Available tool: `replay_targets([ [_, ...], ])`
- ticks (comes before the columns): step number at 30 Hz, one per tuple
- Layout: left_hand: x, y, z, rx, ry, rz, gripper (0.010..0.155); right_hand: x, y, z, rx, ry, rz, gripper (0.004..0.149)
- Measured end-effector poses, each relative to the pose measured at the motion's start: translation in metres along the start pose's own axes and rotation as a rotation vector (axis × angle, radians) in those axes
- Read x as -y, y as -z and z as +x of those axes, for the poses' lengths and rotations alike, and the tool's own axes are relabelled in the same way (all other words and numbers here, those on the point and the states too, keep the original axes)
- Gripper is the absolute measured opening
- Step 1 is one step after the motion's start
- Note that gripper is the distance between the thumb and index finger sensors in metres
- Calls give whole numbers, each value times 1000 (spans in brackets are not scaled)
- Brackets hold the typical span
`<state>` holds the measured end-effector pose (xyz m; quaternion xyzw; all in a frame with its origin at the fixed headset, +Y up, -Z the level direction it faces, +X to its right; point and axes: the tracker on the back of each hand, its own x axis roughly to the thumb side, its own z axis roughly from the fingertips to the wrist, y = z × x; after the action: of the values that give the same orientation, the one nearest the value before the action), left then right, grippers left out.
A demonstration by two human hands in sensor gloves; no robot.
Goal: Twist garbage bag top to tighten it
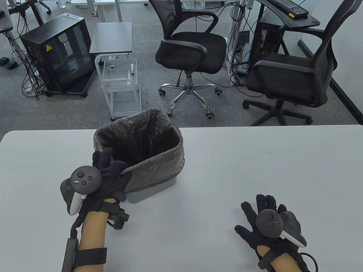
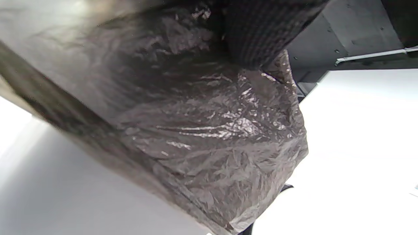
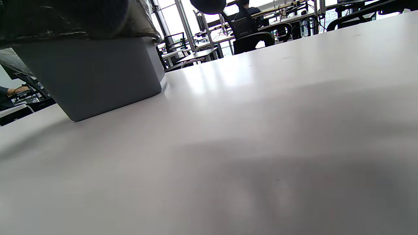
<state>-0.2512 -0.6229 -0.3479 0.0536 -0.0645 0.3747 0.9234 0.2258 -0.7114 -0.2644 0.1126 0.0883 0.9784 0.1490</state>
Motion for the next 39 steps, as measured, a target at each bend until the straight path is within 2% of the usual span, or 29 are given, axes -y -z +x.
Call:
replay_targets([
  [12,54,7,54,180,-54,-191,47,-2,1,-11,-99,-86,-54,86],
  [20,67,15,65,210,-82,-231,47,-10,7,-34,-154,-52,-60,89],
  [21,69,15,64,216,-82,-221,47,-11,9,-37,-158,-41,-58,89],
  [22,71,14,61,238,-79,-216,53,-11,10,-39,-161,-36,-60,89],
  [23,71,11,55,276,-79,-206,69,-11,11,-41,-161,-24,-69,90],
  [24,70,6,49,292,-94,-157,82,-12,12,-42,-156,-15,-80,91],
  [25,66,-4,41,301,-95,-63,90,-12,13,-41,-152,-3,-92,94],
  [27,62,-22,28,314,-82,85,96,-13,15,-39,-136,25,-117,97],
  [28,60,-31,21,317,-57,122,97,-14,17,-37,-130,37,-129,100],
  [31,64,-49,2,276,62,133,103,-14,32,-26,-105,38,-135,105],
  [34,81,-60,-12,189,183,75,109,-14,50,-9,-70,56,-157,110],
  [37,104,-59,-14,52,172,22,114,-17,66,3,-67,83,-172,113],
  [39,113,-55,-12,-8,229,44,115,-20,73,8,-62,122,-191,114],
])
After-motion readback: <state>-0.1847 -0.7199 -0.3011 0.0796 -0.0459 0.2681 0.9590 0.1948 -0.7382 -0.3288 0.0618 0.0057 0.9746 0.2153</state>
